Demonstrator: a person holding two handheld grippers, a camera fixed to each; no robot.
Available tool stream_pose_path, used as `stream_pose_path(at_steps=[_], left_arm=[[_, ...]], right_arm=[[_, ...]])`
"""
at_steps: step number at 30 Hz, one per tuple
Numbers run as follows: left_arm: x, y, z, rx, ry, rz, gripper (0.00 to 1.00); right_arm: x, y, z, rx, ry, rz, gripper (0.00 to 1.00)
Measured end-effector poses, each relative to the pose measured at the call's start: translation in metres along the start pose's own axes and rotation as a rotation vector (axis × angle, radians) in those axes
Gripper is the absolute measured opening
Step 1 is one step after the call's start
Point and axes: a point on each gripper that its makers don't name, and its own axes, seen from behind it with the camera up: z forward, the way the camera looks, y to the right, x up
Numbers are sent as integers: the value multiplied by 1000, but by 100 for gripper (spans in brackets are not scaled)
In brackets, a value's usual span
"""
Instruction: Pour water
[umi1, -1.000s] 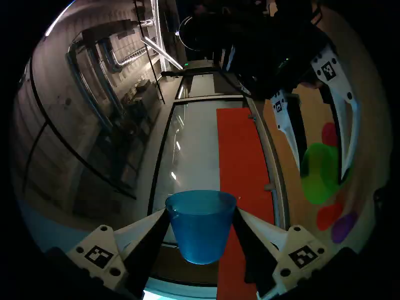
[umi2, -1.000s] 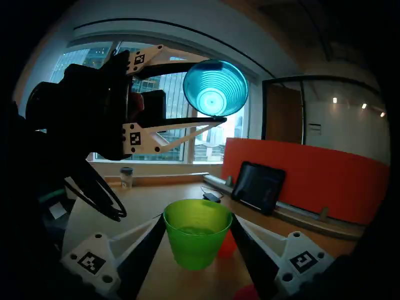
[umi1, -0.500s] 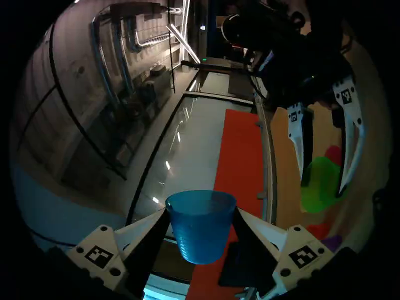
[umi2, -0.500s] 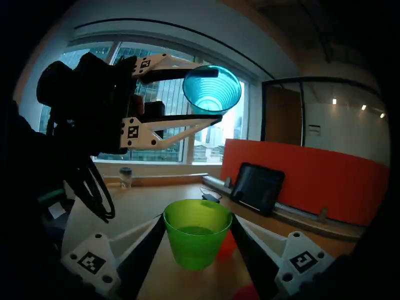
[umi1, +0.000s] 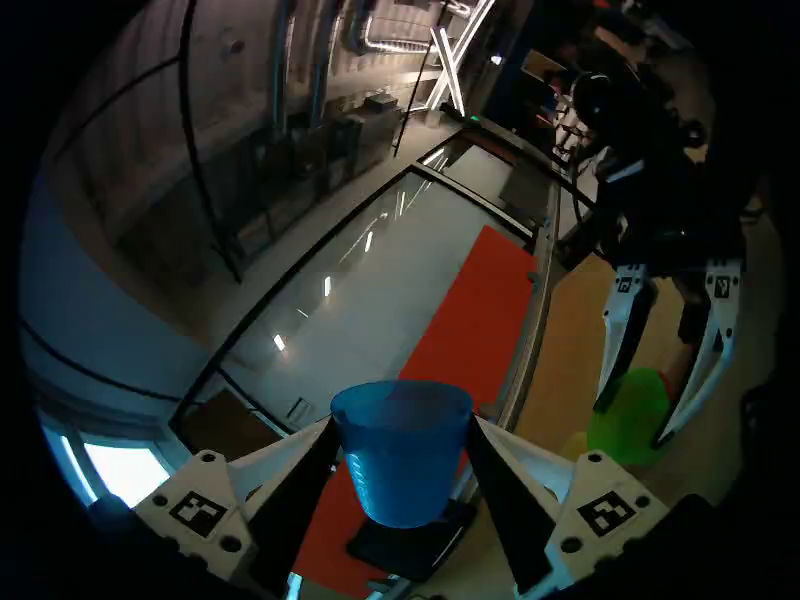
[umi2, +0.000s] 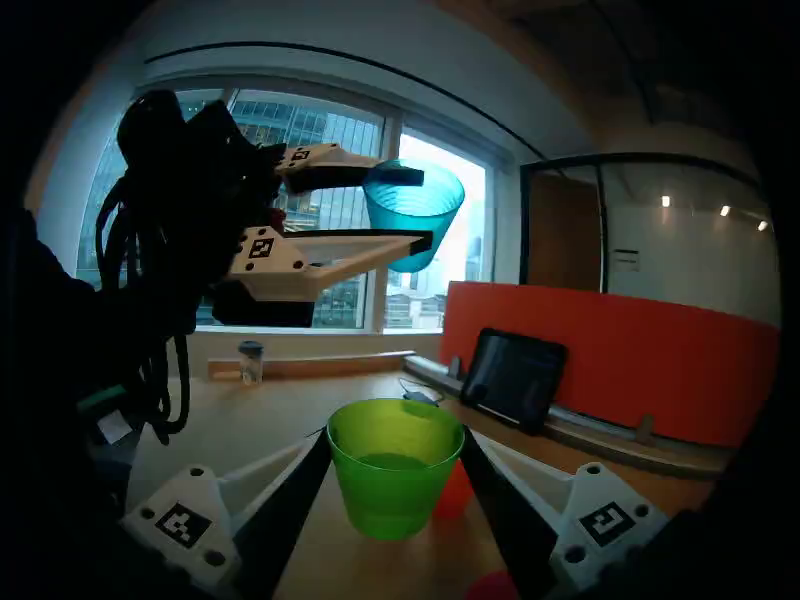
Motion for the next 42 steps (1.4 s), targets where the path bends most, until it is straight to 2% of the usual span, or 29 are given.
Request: stream_pose_path(at_steps=[11,19,23,27,30,36,42], left_arm=[[-13,-15,-2,9,-17,-378,86],[-31,-12,-9,-31,-40,-672,86],[-34,-13,-9,-50,-33,-781,86],[-35,-7,-13,-70,-28,-859,86],[-41,4,-15,-100,-41,-898,86],[-57,23,-22,-133,-77,-905,87],[-73,50,-33,-172,-111,-903,87]], right_arm=[[2,4,-5,-10,6,9,93],[3,6,-9,-12,3,12,93],[3,8,-11,-15,-4,6,93],[6,9,-12,-18,-6,5,93],[7,9,-13,-17,-10,14,93],[7,13,-16,-18,-26,35,93],[1,16,-20,-18,-58,40,93]])
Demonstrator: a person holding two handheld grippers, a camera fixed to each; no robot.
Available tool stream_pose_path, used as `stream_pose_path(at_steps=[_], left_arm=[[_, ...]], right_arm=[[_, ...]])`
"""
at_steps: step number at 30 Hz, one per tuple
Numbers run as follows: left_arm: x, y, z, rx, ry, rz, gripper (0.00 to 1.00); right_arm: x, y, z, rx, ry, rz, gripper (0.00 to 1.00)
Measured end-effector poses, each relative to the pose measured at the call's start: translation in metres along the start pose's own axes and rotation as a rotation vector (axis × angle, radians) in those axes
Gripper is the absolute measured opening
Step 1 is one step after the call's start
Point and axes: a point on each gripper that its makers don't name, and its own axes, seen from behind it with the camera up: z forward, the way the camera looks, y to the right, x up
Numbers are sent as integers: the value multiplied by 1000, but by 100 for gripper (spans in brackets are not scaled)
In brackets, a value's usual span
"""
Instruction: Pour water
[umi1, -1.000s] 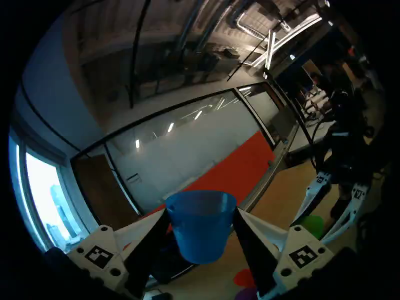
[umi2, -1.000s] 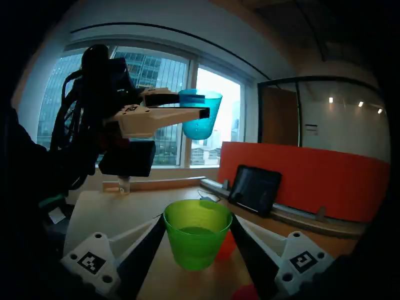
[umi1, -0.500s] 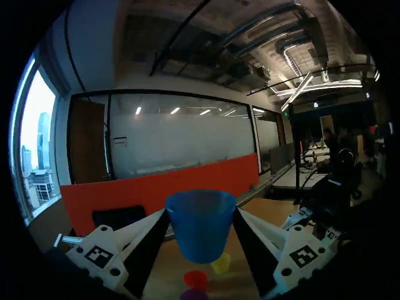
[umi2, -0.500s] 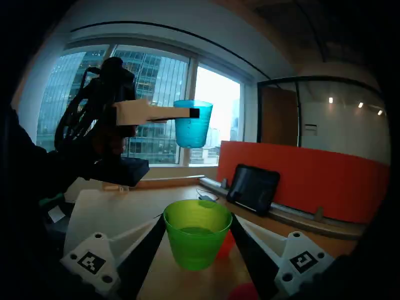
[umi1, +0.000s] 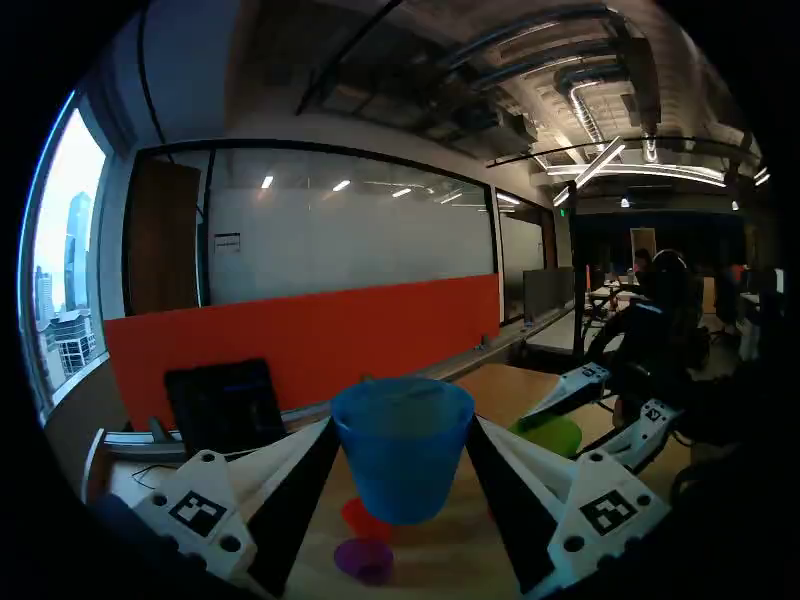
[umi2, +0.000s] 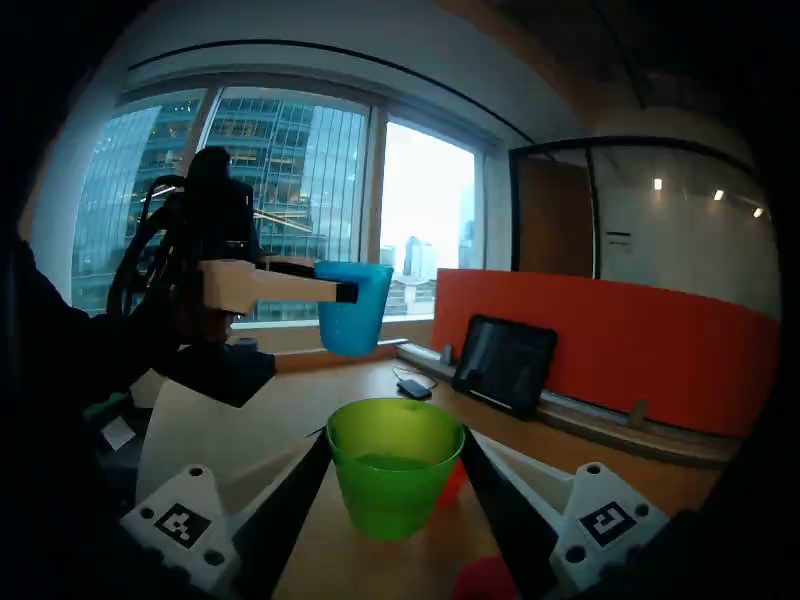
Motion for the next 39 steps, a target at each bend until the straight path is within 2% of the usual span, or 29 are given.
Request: stream_pose_path(at_steps=[12,21,29,39], left_arm=[[-72,16,-7,-46,-113,13,87],[-121,26,-10,-77,-205,14,87],[-162,43,-13,-128,-296,39,87],[-206,55,-19,-187,-427,86,87]], right_arm=[[-21,2,-8,5,-75,2,93],[-48,1,-16,20,-163,-6,94],[-71,-2,-19,37,-234,-12,94],[-101,-7,-19,62,-329,-14,94]])
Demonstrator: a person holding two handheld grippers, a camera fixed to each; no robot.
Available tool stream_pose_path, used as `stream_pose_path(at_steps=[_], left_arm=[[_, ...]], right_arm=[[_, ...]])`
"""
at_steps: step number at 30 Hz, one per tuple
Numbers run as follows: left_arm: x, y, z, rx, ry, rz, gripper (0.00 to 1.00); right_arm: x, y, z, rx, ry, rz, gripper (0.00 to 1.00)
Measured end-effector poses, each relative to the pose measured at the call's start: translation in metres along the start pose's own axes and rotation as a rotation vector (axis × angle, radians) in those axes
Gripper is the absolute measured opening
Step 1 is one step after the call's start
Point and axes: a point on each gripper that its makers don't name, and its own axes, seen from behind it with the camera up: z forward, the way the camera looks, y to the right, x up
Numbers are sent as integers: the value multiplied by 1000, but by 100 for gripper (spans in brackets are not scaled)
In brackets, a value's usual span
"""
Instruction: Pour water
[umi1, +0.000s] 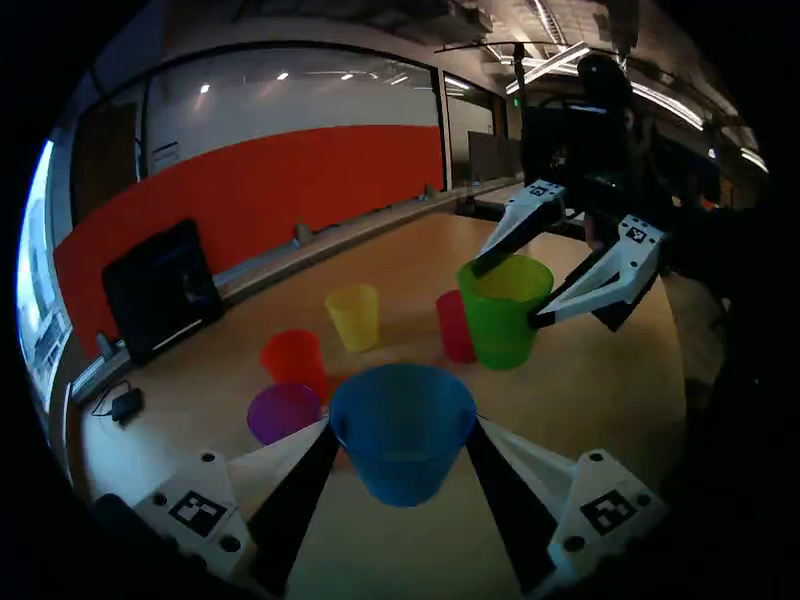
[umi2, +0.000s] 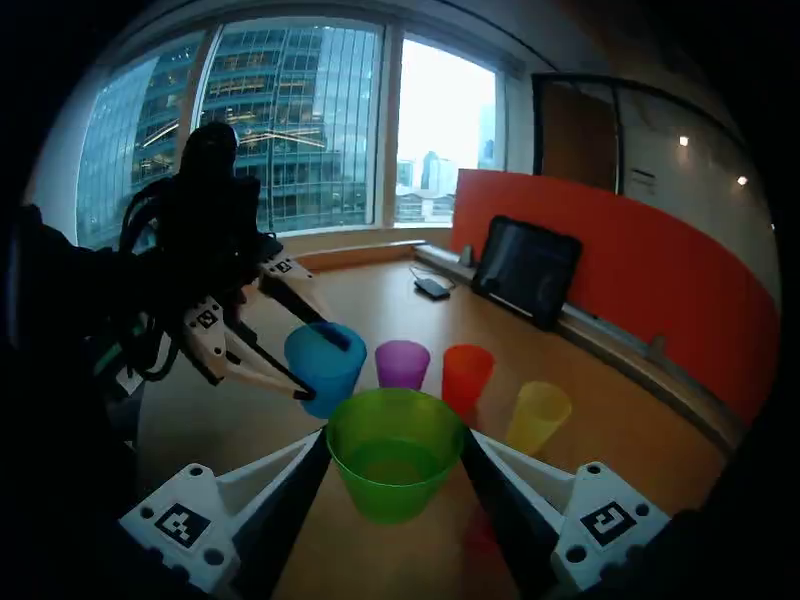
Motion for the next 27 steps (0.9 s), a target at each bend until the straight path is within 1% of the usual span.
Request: stream_pose_path(at_steps=[7,12,21,27], left_arm=[[-19,1,12,-19,-80,33,87],[-30,0,19,-32,-124,41,87],[-42,0,32,-53,-151,12,87],[-50,-2,37,-58,-166,4,87]], right_arm=[[-20,-3,11,17,-60,-13,94],[-33,-2,18,21,-96,-19,94],[-55,1,31,25,-144,-25,94],[-64,2,38,23,-165,-32,94]])
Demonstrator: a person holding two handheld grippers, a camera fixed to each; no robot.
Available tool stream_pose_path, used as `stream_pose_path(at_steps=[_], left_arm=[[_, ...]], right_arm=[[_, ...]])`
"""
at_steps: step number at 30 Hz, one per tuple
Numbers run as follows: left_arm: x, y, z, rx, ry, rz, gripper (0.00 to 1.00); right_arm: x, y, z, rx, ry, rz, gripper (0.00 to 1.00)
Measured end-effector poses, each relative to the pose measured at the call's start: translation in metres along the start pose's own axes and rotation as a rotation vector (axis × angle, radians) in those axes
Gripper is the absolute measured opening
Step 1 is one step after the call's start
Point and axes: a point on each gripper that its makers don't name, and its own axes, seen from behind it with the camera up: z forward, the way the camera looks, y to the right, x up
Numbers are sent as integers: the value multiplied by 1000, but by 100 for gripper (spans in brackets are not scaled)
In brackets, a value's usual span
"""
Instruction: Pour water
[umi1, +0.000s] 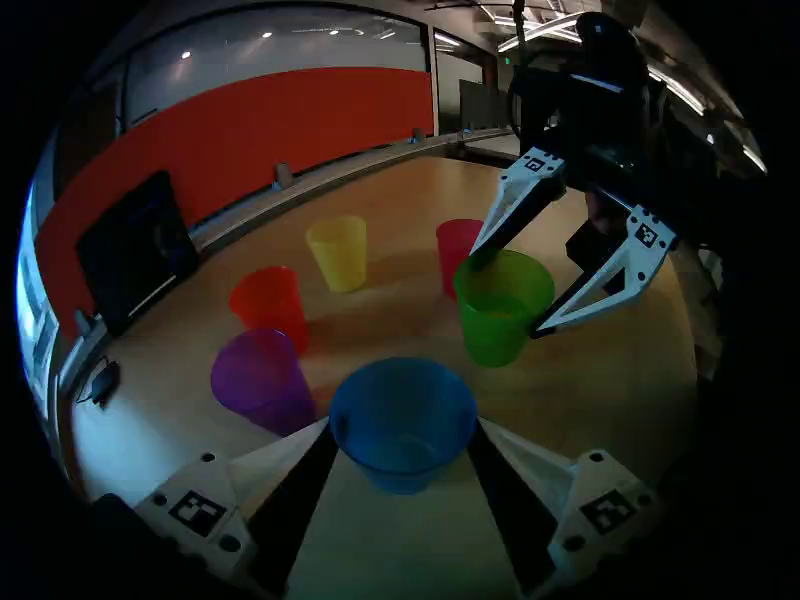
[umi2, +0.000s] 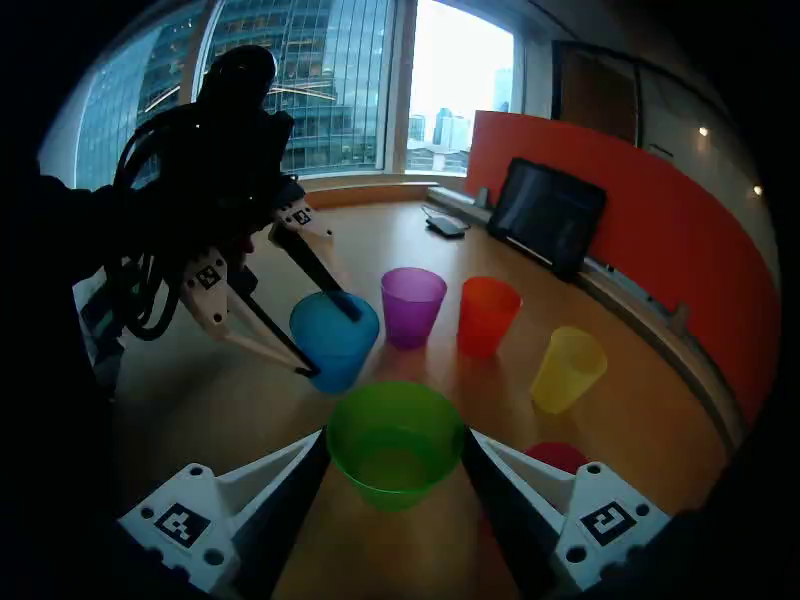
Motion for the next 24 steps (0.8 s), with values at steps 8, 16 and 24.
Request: stream_pose_path(at_steps=[8,16,24], left_arm=[[-8,3,6,-14,-5,-19,87],[-12,4,7,-21,-12,-31,87],[-15,4,7,-23,-17,-31,87]], right_arm=[[-7,1,7,0,-9,4,94],[-12,1,13,-2,-13,-1,94],[-11,1,17,-7,-7,2,94]])
